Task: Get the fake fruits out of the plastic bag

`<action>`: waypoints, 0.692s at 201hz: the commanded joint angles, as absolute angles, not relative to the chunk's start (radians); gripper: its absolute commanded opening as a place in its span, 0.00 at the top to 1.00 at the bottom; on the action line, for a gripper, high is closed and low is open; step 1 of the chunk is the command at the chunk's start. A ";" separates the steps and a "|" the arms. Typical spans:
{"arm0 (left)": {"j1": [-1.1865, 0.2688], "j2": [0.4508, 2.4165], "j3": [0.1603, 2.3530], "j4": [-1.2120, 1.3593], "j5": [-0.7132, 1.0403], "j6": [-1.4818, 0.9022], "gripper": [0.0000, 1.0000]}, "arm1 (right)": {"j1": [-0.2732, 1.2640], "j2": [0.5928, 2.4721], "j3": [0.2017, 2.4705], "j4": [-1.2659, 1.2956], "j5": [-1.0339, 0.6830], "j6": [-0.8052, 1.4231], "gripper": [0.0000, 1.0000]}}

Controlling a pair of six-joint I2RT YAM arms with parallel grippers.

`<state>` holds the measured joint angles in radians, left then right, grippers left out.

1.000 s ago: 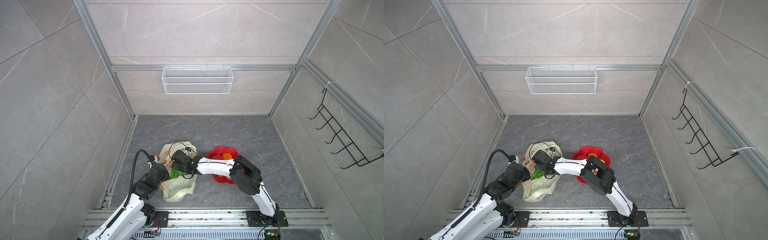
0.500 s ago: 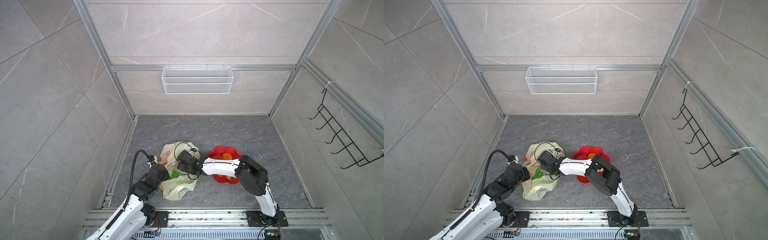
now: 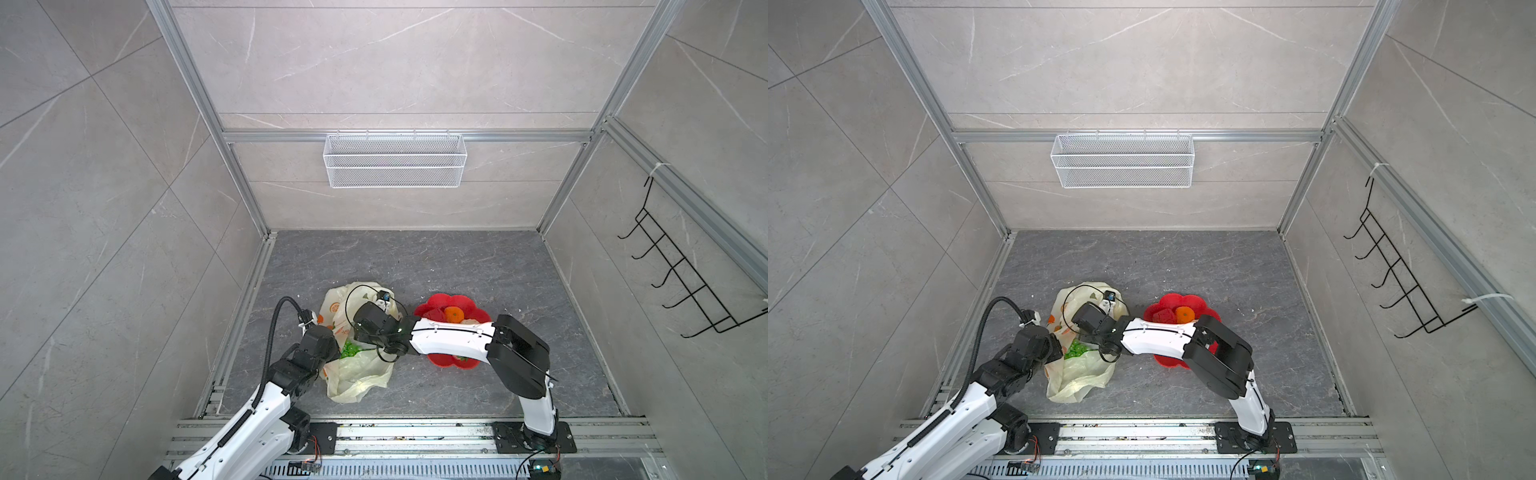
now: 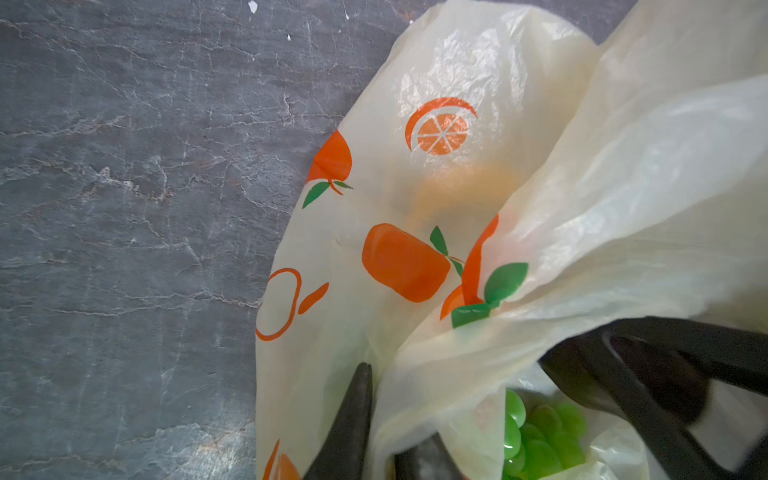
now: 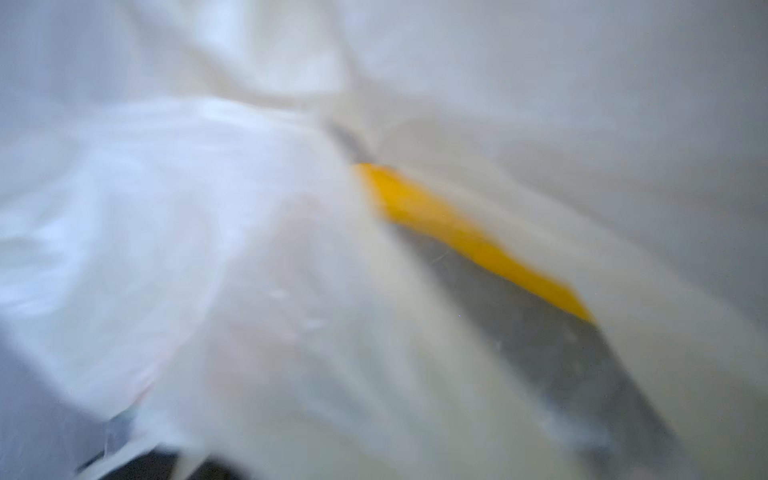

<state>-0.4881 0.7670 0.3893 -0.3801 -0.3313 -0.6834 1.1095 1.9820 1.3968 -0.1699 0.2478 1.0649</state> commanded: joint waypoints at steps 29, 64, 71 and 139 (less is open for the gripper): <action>-0.483 0.828 0.448 -0.307 -0.277 -0.640 0.85 | 1.157 1.859 1.278 -0.027 0.241 0.863 0.42; -0.483 0.890 0.473 -0.290 -0.273 -0.625 0.85 | 1.157 1.747 1.151 0.077 0.240 0.715 0.41; -0.483 0.893 0.474 -0.289 -0.273 -0.621 0.85 | 1.157 1.721 1.132 0.078 0.244 0.685 0.41; -0.483 0.945 0.495 -0.258 -0.251 -0.627 0.85 | 1.157 1.570 0.969 0.202 0.149 0.462 0.42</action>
